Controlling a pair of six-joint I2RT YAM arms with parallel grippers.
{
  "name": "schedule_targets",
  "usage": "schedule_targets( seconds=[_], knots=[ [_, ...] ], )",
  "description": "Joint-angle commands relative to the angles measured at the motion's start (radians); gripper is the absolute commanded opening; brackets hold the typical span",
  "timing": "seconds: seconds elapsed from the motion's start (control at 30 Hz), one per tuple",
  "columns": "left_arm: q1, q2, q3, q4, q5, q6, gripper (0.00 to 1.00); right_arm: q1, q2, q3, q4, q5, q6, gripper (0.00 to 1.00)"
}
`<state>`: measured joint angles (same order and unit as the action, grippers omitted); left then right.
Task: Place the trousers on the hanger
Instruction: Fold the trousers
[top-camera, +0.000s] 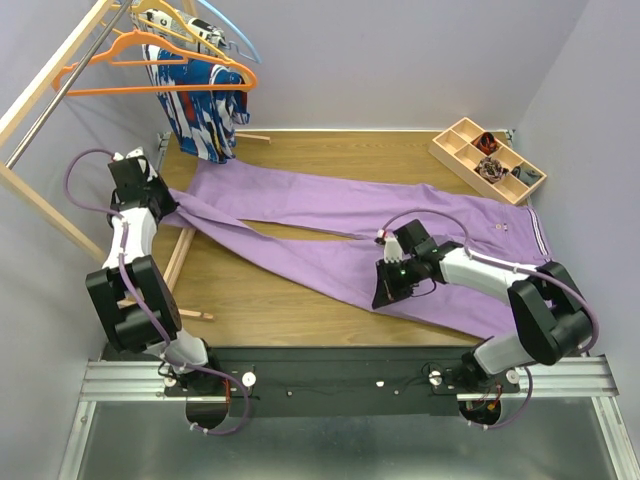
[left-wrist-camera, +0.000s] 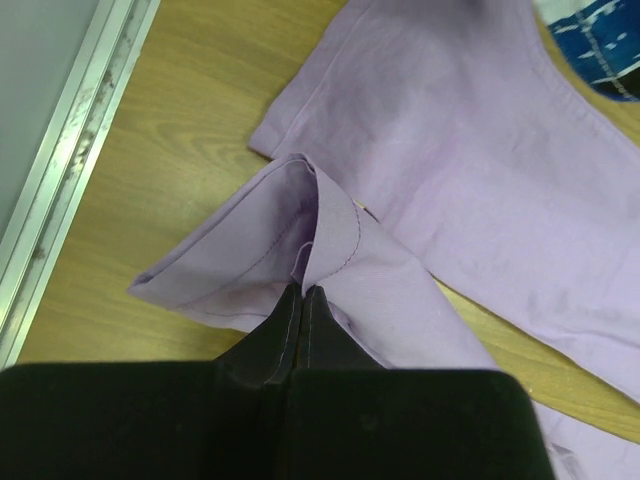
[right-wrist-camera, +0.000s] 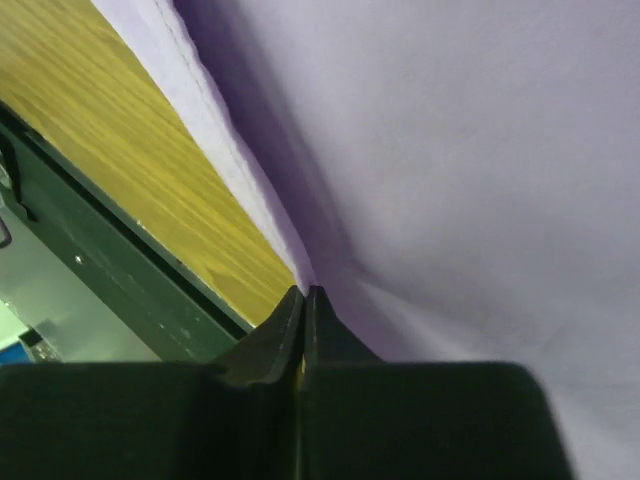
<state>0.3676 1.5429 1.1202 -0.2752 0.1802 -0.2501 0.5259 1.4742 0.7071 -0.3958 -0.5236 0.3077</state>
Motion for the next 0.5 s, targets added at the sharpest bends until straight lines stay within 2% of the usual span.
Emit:
schedule_targets(
  seconds=[0.0, 0.33, 0.37, 0.43, 0.47],
  knots=[
    [0.017, 0.035, 0.068, 0.068, 0.079, -0.009, 0.00, 0.069, -0.020, 0.020, -0.035, -0.003, 0.024, 0.03],
    [0.077, 0.065, 0.101, 0.091, 0.119, -0.040, 0.01, 0.198, 0.053, 0.091, -0.104, 0.123, 0.014, 0.01],
    [0.082, 0.062, 0.093, 0.093, 0.122, -0.049, 0.08, 0.207, 0.076, 0.095, -0.106, 0.131, 0.014, 0.01],
    [0.088, 0.045, 0.073, 0.087, 0.120, -0.064, 0.15, 0.233, 0.098, 0.114, -0.118, 0.152, 0.011, 0.01],
    [0.088, 0.037, 0.066, 0.087, 0.119, -0.083, 0.25, 0.240, 0.106, 0.121, -0.123, 0.160, 0.010, 0.01]
  ],
)
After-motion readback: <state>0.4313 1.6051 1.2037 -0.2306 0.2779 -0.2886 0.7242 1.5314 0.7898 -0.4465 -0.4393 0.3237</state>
